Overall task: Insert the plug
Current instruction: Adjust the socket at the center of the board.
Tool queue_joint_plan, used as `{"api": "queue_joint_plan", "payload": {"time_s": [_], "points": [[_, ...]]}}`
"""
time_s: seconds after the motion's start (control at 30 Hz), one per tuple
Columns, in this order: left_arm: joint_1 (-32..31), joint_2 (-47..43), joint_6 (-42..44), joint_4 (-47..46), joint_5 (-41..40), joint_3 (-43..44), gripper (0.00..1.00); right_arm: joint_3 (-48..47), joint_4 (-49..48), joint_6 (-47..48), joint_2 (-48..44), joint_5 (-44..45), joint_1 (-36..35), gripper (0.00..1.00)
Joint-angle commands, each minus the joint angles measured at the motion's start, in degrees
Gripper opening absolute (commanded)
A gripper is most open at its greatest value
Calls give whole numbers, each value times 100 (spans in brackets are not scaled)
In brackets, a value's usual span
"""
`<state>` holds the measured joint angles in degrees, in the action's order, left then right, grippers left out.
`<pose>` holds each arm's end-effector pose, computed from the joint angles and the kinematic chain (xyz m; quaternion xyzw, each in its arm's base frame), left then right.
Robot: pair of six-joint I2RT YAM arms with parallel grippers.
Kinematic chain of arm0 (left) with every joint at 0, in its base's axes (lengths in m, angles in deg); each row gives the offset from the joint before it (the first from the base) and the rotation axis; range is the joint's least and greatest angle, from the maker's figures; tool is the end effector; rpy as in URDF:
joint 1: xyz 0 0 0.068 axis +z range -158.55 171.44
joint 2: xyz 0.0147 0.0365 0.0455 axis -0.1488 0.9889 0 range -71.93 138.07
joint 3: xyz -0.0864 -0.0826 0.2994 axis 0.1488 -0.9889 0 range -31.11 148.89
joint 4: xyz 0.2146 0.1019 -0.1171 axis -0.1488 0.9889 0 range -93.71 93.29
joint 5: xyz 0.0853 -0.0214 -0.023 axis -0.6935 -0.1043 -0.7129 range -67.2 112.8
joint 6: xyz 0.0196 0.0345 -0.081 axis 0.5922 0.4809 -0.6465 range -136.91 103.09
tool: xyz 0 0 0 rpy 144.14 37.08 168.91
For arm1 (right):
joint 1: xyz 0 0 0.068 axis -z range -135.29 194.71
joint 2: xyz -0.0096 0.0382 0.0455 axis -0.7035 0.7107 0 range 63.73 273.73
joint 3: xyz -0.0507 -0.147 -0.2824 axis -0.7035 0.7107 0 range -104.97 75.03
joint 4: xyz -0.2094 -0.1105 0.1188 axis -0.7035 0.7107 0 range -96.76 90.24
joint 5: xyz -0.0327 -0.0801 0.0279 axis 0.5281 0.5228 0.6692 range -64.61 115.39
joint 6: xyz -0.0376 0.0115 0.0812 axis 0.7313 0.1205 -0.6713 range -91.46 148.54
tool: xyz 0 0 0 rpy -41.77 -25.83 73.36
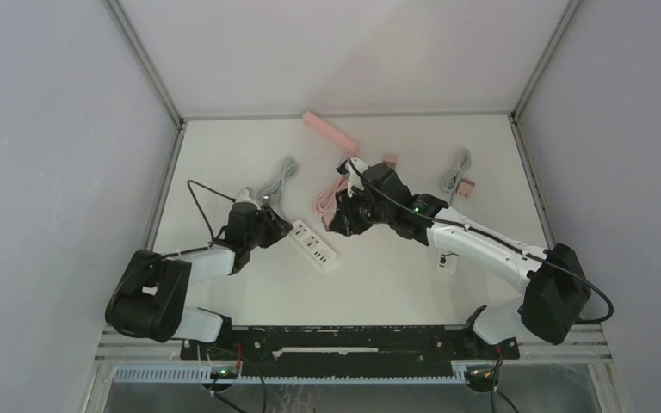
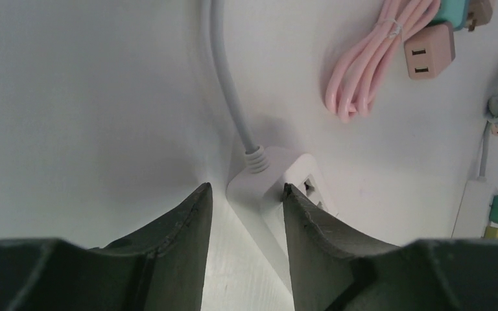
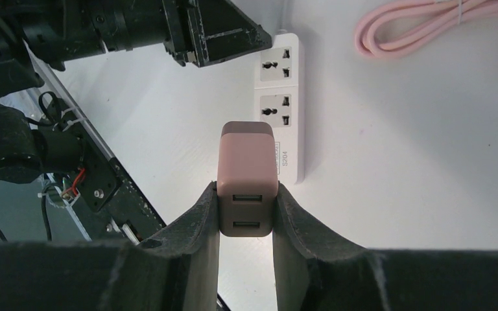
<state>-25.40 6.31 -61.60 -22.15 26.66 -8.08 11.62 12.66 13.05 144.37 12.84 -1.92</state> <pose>0.2574 -0.0835 0.1595 -0.2003 0.8709 -0.2549 0.3693 0.2253 0.2640 0.3168 -0.2857 0.8424 0.3139 0.3319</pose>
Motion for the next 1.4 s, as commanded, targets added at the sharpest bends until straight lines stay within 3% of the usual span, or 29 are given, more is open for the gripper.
{"api": "queue_joint_plan", "payload": {"time_s": [0.0, 0.27, 0.43, 1.0, 1.37], "points": [[34, 420, 344, -743, 367, 351, 48, -325, 18, 182, 18, -70, -21, 0], [21, 914, 584, -1099, 1208, 328, 33, -770, 335, 397, 452, -18, -81, 0], [-34, 1082, 856, -1284, 1693, 293, 27, -1450, 1027, 688, 890, 226, -109, 0], [-676, 1830, 1305, -1274, 2400, 829, 29, -3507, 3411, 1722, 2715, 854, -128, 0], [-925, 2163, 1272, -1333, 2540, 1078, 29, -3566, 3714, 2049, 3098, 1303, 37, 0]]}}
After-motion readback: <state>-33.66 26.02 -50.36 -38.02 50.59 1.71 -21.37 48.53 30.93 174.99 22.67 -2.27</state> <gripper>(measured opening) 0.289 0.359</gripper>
